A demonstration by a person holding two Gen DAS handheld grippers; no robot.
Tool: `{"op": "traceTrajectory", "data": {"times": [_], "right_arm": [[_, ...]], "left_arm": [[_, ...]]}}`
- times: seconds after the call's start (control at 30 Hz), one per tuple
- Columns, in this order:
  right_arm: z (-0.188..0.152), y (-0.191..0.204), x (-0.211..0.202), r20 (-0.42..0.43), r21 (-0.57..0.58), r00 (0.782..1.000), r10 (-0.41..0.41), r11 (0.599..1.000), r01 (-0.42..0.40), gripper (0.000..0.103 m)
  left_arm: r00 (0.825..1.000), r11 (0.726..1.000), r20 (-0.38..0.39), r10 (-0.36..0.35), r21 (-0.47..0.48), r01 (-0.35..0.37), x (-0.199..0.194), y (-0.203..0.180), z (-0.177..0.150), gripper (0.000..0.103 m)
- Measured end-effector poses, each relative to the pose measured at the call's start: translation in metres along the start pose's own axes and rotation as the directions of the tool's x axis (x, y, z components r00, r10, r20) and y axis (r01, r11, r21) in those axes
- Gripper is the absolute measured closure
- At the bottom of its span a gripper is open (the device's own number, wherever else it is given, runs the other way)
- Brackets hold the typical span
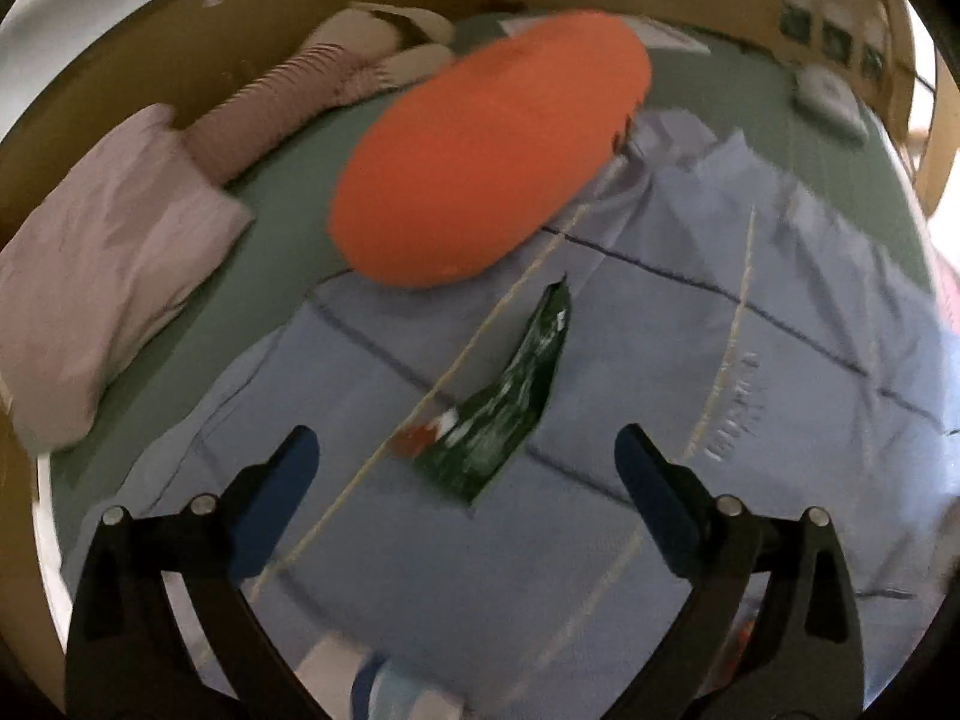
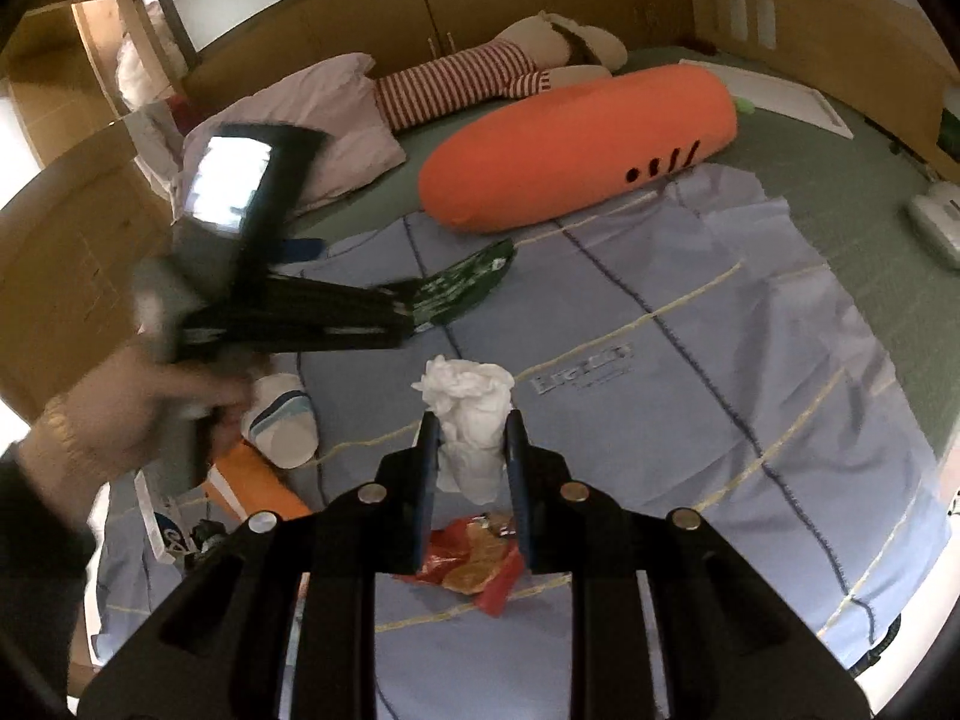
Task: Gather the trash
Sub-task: 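Grasp the green wrapper with the left tool while the right grasps the white tissue, then lift the green wrapper and white tissue off the bed with both tools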
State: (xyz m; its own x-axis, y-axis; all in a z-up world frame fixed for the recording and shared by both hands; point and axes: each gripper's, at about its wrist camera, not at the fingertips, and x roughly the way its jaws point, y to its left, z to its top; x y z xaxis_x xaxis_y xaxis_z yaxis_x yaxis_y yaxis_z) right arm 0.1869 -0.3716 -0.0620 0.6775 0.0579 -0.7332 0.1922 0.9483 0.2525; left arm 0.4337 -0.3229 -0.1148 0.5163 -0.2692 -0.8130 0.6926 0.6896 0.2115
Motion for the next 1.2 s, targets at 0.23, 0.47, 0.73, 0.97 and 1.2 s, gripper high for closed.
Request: {"op": "traceTrajectory", "data": {"times": [0.23,0.47,0.73,0.97,1.2], "right_arm": [[-0.003,-0.005,-0.001,0.018,0.011,0.999,0.031,0.999,-0.031,0.081],[-0.008,0.02,-0.029,0.04,-0.007,0.992,0.118,0.993,-0.118,0.081],[-0.068,0.114,-0.08,0.074,-0.12,0.968,0.241,0.966,-0.231,0.081],[-0.133,0.19,-0.104,0.163,-0.242,0.957,0.241,0.95,-0.198,0.081],[-0.167,0.202,-0.113,0.161,-0.313,0.963,0.217,0.936,-0.159,0.08]], "left_arm": [[0.99,0.991,-0.139,-0.022,-0.131,0.004,0.077,-0.003,-0.007,0.092],[0.999,0.969,0.049,-0.022,-0.245,0.034,-0.075,0.016,-0.064,0.094],[0.963,0.863,0.242,0.123,-0.504,0.016,-0.287,0.012,-0.249,0.093],[0.941,0.769,0.232,0.247,-0.638,-0.044,-0.345,-0.003,-0.342,0.093],[0.942,0.732,0.227,0.246,-0.681,-0.027,-0.368,-0.013,-0.379,0.093]]}}
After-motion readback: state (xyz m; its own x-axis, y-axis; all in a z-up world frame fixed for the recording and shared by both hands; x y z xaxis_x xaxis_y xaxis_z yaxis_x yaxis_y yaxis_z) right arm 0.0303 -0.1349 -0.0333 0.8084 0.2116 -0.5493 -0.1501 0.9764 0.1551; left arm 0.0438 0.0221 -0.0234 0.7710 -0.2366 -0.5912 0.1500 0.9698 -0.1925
